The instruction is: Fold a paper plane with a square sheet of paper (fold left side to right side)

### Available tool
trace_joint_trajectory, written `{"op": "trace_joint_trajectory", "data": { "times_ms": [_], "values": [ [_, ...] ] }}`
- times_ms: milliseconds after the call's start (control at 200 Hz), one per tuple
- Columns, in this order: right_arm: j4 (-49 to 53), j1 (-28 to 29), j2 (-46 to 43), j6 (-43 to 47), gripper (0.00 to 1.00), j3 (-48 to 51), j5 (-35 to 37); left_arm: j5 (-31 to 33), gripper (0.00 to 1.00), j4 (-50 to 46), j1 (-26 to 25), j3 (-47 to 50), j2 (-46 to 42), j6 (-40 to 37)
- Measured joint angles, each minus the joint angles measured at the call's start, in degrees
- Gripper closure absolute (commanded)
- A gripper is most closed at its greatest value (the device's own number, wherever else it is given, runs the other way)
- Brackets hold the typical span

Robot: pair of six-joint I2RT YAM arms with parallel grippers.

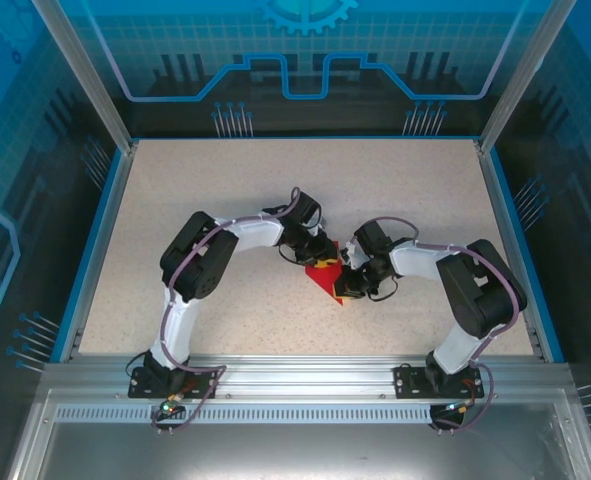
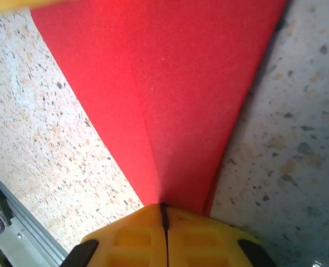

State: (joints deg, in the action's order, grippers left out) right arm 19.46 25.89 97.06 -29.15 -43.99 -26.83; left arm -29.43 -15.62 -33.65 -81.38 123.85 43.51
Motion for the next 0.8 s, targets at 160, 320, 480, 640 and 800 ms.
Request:
{"op": "trace_joint_trajectory", "data": {
  "times_ms": [160, 320, 480, 640, 800],
  "values": [
    [-0.1, 0.1, 0.0, 0.0, 0.94, 0.0, 0.1, -1.1, 0.73, -4.0, 1.8, -4.6, 2.5, -1.5],
    [-0.9, 0.4, 0.3, 0.0, 0.95, -0.3, 0.4, -2.8, 0.72, -8.1, 2.7, -8.9, 4.9, -2.7],
    [-2.1, 0.5, 0.8, 0.0, 0.95, -0.7, 0.4, -4.2, 0.69, -10.9, 4.4, -13.2, 7.3, -3.6],
    [-2.1, 0.6, 0.8, 0.0, 0.95, -0.7, 0.5, -4.1, 0.69, -11.6, 7.5, -17.3, 9.6, -4.7],
    [-2.1, 0.6, 0.8, 0.0, 0.94, -0.7, 0.5, -3.0, 0.68, -12.4, 9.7, -20.5, 11.2, -5.4]
  ]
}}
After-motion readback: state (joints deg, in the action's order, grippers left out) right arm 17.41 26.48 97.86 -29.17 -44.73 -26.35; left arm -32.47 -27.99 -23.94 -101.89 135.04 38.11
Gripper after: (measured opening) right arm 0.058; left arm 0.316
